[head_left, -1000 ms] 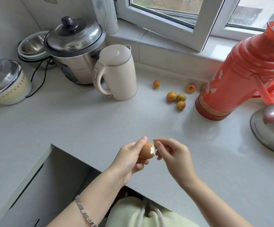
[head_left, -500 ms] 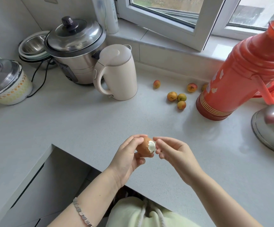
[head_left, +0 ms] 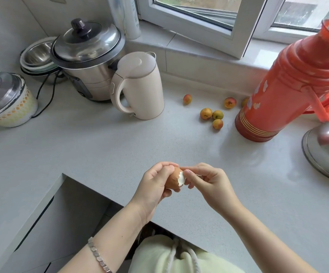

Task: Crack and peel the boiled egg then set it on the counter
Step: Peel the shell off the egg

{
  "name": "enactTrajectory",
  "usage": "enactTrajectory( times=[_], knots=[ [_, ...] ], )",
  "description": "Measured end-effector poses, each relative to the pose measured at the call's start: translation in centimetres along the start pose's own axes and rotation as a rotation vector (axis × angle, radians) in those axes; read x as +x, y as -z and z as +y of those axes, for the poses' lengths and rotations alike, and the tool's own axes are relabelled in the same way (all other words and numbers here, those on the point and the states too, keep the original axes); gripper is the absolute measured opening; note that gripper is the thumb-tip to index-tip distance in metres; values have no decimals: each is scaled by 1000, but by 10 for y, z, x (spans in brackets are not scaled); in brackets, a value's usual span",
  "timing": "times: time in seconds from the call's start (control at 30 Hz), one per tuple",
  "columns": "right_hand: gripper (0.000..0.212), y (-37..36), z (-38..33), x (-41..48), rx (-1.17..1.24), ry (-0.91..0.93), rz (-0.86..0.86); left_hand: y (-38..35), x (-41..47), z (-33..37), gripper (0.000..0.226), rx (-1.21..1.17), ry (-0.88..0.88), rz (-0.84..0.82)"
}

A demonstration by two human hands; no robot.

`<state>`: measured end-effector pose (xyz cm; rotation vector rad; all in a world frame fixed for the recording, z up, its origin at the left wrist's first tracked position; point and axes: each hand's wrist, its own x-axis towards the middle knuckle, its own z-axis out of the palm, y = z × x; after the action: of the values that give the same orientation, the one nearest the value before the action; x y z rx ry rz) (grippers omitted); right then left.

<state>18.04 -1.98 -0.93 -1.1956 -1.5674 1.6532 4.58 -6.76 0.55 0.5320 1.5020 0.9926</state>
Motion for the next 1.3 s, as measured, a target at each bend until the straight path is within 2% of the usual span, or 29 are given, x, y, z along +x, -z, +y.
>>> enactTrajectory(
  times=[0.13,0.23,0.33,0.4,0.53,0.6,0.67,0.8,0.9,1.13,1.3],
  knots=[
    [19,-4,0,0,2,21,74,-2,-1,-1,20,-42,-8,1],
    [25,-10,3,-1,-129,37,181,-4,0,-3,19,-44,-3,3],
    [20,-13,2,-1,-206,31,221,-5,-1,-4,19,-61,-4,-6],
    [17,-12,0,1,-79,-46,225,-7,-1,-2,20,-132,-2,-25],
    [23,-8,-1,4,449,-254,189,-8,2,3,23,-357,-17,-38],
    [31,-7,0,3,487,-272,147,-8,3,3,22,-360,-28,-15],
    [34,-7,2,2,423,-257,101,-8,3,2,19,-332,-35,8],
    [14,-5,1,1,326,-240,24,-5,3,2,20,-347,-19,22],
    [9,-5,0,0,172,-182,4,-5,4,1,18,-332,-5,31],
    [12,-14,9,2,-125,-24,83,-9,7,-5,16,-233,-6,91],
    [18,-16,19,-2,-290,159,127,-10,8,-8,17,-115,-25,121]
  ],
)
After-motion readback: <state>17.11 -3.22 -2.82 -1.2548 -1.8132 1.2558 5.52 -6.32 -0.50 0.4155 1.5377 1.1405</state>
